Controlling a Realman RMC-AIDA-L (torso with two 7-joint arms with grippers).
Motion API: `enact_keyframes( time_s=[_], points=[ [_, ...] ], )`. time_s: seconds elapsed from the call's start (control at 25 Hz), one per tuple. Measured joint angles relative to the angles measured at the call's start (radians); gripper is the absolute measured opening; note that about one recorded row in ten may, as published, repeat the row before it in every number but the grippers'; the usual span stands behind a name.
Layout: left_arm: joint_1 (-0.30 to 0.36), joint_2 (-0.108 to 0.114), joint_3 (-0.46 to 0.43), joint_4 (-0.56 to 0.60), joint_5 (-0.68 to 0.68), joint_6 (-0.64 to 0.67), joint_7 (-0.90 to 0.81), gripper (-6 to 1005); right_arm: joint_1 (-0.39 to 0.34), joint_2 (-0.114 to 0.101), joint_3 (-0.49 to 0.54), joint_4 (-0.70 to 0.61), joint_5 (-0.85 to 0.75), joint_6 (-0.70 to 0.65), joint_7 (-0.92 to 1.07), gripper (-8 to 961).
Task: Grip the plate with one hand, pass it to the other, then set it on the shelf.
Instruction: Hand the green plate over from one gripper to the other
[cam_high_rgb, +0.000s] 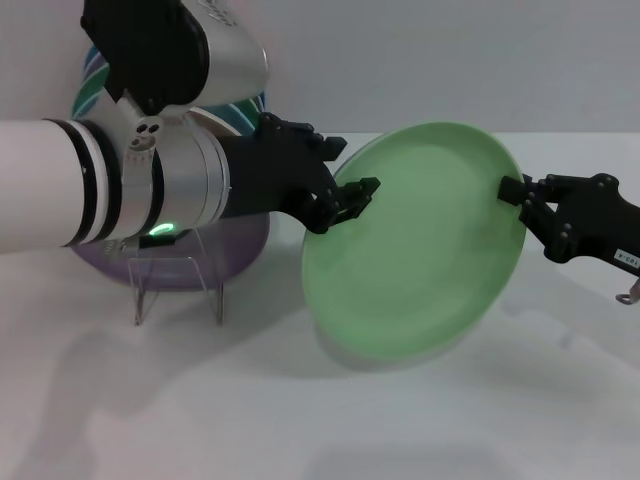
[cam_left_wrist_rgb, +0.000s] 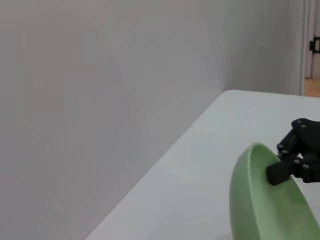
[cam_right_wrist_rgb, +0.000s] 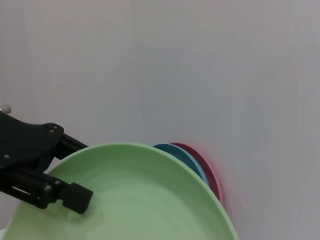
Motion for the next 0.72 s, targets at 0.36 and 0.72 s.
enact_keyframes(
  time_s=[0.36, 0.72],
  points=[
    [0.006, -0.003, 0.028, -0.016, 0.003, 0.029, 0.034, 375, -0.003, 0.001, 0.002, -0.012, 0.014, 0.007, 0.000, 23],
    [0.019, -0.002, 0.049, -0.032, 0.001, 0.077, 0.060, 110, -0.025, 0.001, 0.005, -0.042, 0.076, 0.089, -0.015, 23]
  ],
)
